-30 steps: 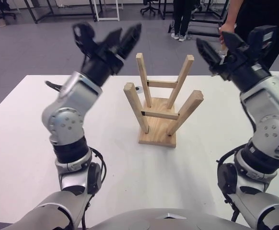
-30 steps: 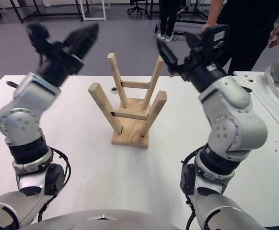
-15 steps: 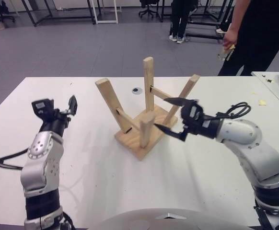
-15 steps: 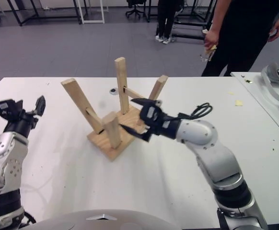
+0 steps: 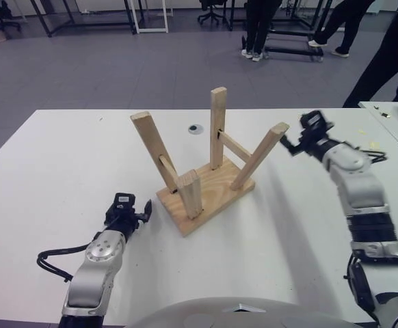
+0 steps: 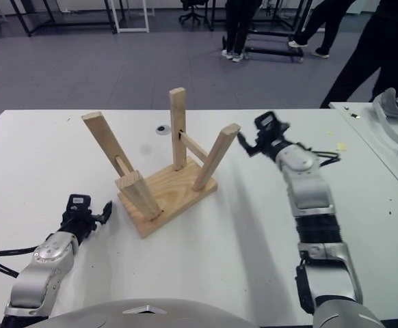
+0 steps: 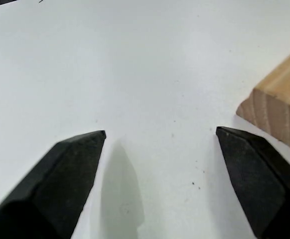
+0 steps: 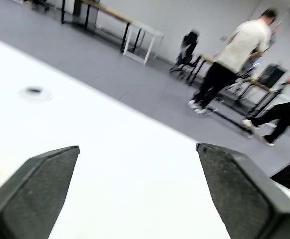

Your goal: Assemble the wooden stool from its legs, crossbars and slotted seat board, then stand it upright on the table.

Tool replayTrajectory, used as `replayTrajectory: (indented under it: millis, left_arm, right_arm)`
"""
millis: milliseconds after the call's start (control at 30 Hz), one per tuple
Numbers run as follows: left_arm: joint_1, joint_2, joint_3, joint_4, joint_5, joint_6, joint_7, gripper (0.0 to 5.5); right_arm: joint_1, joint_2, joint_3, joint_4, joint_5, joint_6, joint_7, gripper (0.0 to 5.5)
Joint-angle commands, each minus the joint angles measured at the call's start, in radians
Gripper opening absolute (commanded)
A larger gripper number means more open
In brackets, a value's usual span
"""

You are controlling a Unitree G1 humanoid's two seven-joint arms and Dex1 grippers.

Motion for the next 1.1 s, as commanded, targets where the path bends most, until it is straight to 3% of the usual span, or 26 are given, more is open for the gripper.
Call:
replayTrajectory:
  millis: [33,133,267,400,500,600,767,900,1100]
  left_arm:
    - [-0.047,0.063,-0.111,0.055,0.066,0.046,-0.084,4.1]
    - [-0.118,0.062,-0.13,0.137,0.088,0.009,-0.105,4.1]
    - [-0.274,0.014,-0.143,0.362,0.093,-0.168,-0.15,4.1]
    - [-0.35,0.009,-0.152,0.492,0.089,-0.332,-0.242,4.1]
    - [-0.256,0.078,-0.06,0.404,0.076,-0.35,-0.254,4.1]
    - [-0.148,0.137,0.033,0.291,0.069,-0.329,-0.261,4.1]
    - [-0.025,0.135,-0.007,0.104,0.055,-0.235,-0.311,4.1]
    - [0.008,0.07,-0.154,0.029,0.052,-0.157,-0.334,4.1]
    - [-0.004,0.038,-0.162,-0.079,-0.009,-0.05,-0.341,4.1]
  right_arm:
    - [-0.03,0.049,0.189,0.383,-0.156,-0.239,0.082,4.38]
    - [-0.002,0.015,0.24,0.52,-0.195,-0.36,0.171,4.38]
    - [0.179,-0.069,0.205,0.263,-0.039,-0.405,0.388,4.38]
    - [0.325,-0.154,0.058,-0.023,-0.013,-0.22,0.227,4.38]
    - [0.464,-0.158,-0.057,-0.28,0.012,-0.077,0.123,4.38]
    - [0.622,-0.117,-0.081,-0.482,0.052,0.012,0.089,4.38]
    - [0.687,-0.079,-0.057,-0.52,0.029,0.024,0.057,4.38]
    - [0.655,-0.072,-0.016,-0.551,0.028,0.027,0.079,4.38]
    - [0.687,-0.082,-0.013,-0.654,0.102,0.024,0.148,4.38]
